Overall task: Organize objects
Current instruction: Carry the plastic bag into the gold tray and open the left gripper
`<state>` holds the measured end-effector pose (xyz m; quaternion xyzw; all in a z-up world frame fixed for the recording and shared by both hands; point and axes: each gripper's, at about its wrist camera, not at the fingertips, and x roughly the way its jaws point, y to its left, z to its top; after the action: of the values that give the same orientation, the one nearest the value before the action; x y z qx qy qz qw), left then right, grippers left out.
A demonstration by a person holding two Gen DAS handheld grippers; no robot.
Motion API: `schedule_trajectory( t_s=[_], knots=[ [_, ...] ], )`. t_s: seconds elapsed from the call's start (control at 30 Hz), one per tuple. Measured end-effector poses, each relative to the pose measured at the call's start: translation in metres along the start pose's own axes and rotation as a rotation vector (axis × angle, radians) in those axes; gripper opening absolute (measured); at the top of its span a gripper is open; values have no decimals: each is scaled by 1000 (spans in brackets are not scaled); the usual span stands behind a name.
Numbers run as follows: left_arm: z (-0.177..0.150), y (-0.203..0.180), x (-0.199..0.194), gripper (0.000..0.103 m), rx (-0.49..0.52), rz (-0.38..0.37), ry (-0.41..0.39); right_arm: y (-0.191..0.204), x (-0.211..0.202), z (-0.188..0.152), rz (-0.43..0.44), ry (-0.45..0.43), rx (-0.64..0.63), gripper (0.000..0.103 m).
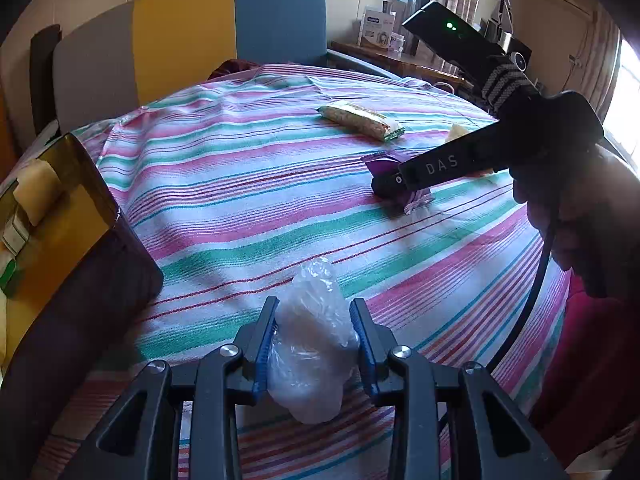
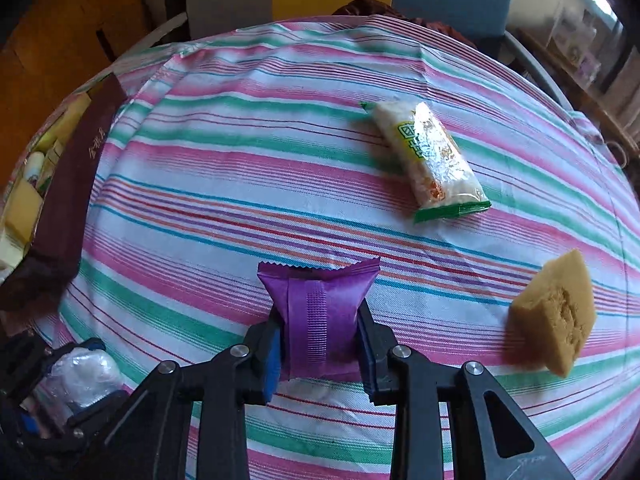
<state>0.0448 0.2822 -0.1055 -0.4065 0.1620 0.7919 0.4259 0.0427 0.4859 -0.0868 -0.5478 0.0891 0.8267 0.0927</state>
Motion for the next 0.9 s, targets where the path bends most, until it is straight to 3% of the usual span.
schedule_trajectory(
  t_s=[0.63,0.8,0.9],
  knots=[
    [1,-8,-13,34,7,21,-7,17,7,3,-35,-36,-63,33],
    [14,-10,-49,34,4,40,-98,20,7,2,-47,-45,-82,33],
    [28,3,-75,34,-48,75,-162,22,7,1,-56,-50,-92,33]
  ],
)
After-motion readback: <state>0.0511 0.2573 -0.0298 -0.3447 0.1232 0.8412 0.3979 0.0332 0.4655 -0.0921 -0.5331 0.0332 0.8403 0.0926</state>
